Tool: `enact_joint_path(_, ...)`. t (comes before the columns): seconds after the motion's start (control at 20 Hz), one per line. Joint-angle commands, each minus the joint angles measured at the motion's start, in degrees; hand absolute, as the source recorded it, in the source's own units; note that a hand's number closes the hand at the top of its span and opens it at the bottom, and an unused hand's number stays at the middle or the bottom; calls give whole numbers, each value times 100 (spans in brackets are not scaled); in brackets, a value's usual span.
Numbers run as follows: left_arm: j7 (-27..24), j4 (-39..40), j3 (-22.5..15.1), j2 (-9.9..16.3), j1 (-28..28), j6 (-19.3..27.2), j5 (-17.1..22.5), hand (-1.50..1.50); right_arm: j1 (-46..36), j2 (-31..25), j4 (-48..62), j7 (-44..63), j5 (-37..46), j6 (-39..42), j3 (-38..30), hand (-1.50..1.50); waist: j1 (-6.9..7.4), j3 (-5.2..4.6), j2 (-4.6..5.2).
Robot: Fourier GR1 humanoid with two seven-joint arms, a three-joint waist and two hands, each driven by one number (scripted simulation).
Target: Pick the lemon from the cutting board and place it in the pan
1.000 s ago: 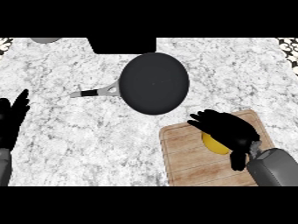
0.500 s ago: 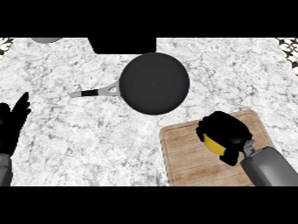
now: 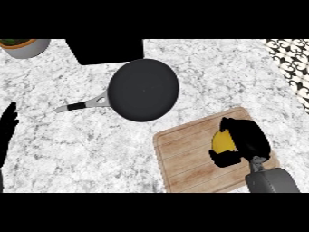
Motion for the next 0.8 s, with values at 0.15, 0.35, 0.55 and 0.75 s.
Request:
enact_joint_path(0.15,-45,-34,96,75,183,5,7,0,1097,834,-890,2842,256,-1012,-250,150,-46,27,5)
enact_joint_path(0.35,-41,-115,4,14,147,-127,76,0,898,846,-2125,3875,1341,-1719,712,150,226,13,-9)
enact_joint_path(0.55,110,-88,-81,81,-160,-269,84,0,724,851,-2549,5142,2233,-2112,2136,150,466,30,107)
enact_joint_path(0.75,-163,152,-163,-25,-257,-186,-53,0,345,853,-2949,6667,2835,-1548,3351,150,554,31,164)
